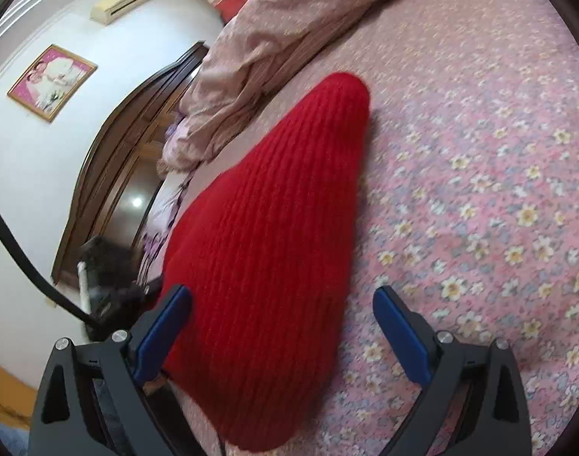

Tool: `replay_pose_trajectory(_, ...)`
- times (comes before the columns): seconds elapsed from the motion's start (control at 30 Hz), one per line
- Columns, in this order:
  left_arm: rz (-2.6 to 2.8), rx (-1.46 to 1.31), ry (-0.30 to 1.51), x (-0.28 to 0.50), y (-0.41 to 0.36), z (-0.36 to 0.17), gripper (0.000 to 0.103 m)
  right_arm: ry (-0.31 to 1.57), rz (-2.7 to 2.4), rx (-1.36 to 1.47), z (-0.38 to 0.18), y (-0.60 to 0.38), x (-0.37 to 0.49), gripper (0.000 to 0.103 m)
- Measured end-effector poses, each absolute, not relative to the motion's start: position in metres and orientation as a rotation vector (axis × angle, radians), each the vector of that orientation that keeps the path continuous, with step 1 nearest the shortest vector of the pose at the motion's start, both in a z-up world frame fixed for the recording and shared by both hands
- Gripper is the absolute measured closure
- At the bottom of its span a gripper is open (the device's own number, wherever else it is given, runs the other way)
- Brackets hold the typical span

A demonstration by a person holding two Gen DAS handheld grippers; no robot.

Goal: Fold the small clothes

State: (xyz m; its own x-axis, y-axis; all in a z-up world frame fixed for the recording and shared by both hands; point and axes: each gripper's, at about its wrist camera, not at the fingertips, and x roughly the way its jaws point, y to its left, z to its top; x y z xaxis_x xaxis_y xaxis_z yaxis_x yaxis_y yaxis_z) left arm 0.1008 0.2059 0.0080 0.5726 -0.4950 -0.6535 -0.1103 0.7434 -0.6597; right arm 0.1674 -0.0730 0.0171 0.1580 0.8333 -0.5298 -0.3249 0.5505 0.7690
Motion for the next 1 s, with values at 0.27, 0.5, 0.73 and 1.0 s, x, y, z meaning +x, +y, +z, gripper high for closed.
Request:
replay_pose_trajectory(0.27,-0.341,-0.728,0.877,0.127,0.206,0.005,0.005,1.119,0.951,0.629,0.012,-0.059,0.176,0.004)
replay_pose_trajectory(0.5,-0.410,-0.736,0.933,0.129,0.189,0.008,0.007,1.073,0.987,0.629,0.008,-0.059,0.181,0.005)
replay_pose_trajectory(0.73,-0.396,-0.752,0.917,0.125,0.181,0.008,0.010,1.094,0.978,0.559,0.008,-0.044,0.189,0.005)
replay_pose_trajectory(1.0,-0.391,-0.860,0.849,0.120,0.183,0.007,0.046,1.045,0.957,0.587,0.007,-0.055,0.187,0.034)
